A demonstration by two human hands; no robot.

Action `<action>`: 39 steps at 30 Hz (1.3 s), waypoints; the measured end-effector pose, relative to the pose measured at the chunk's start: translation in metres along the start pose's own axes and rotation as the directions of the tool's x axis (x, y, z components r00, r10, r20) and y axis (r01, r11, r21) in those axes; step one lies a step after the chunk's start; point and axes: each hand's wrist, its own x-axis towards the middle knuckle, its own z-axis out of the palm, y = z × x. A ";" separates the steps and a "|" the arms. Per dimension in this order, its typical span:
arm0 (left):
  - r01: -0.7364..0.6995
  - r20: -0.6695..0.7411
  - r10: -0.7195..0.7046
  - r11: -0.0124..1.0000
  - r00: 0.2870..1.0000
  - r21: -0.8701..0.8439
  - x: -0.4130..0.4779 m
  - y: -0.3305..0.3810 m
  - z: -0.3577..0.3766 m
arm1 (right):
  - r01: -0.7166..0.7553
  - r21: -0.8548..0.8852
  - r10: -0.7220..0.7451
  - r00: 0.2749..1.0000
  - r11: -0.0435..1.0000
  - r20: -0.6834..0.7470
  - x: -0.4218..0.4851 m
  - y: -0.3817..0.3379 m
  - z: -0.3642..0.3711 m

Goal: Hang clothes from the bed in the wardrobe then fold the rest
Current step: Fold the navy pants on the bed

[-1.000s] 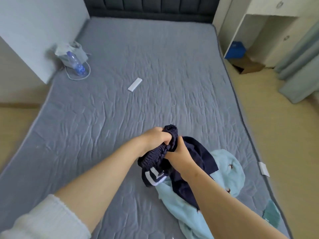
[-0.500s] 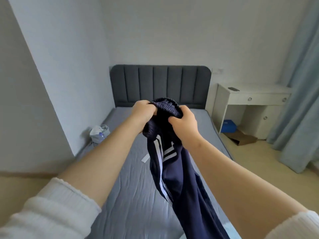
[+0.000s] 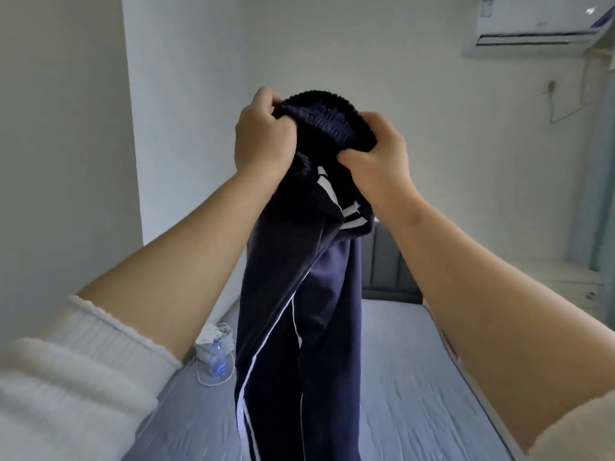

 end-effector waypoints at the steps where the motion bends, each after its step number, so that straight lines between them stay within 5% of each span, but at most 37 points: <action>1: -0.019 0.057 0.016 0.999 0.998 0.051 -0.001 -0.006 0.000 | -0.018 -0.006 0.018 1.000 1.000 -0.011 -0.003 0.005 -0.001; 5: 0.084 0.317 -0.142 0.979 0.938 0.188 -0.024 -0.062 0.003 | -0.153 -0.104 0.160 0.985 0.983 0.062 -0.043 0.054 0.002; 10: 0.264 0.546 -0.461 0.877 0.700 0.403 -0.112 -0.150 -0.007 | -0.404 -0.277 0.475 0.834 0.872 0.280 -0.132 0.123 0.006; 14: 0.120 0.711 -0.516 0.840 0.478 0.529 -0.182 -0.191 -0.027 | -0.451 -0.557 0.693 0.623 0.698 0.364 -0.200 0.160 0.005; 19: -0.148 0.781 -0.563 0.777 0.271 0.612 -0.238 -0.219 -0.037 | -0.310 -0.791 0.829 0.394 0.527 0.397 -0.253 0.180 -0.003; 24: -0.327 0.741 -0.640 0.668 0.205 0.668 -0.272 -0.242 -0.044 | -0.392 -0.779 0.872 0.220 0.489 0.437 -0.286 0.189 -0.004; 32: -0.011 0.763 -0.623 0.774 0.173 0.633 -0.276 -0.250 -0.052 | -0.431 -0.697 0.818 0.252 0.574 0.518 -0.295 0.194 -0.030; 37: -0.062 0.753 -0.644 0.764 -0.137 0.642 -0.245 -0.242 -0.066 | -0.603 -0.493 0.737 0.254 0.627 0.626 -0.285 0.183 -0.052; 39: -0.122 0.745 -0.644 0.765 -0.175 0.633 -0.232 -0.238 -0.069 | -0.634 -0.454 0.709 0.219 0.626 0.670 -0.281 0.180 -0.057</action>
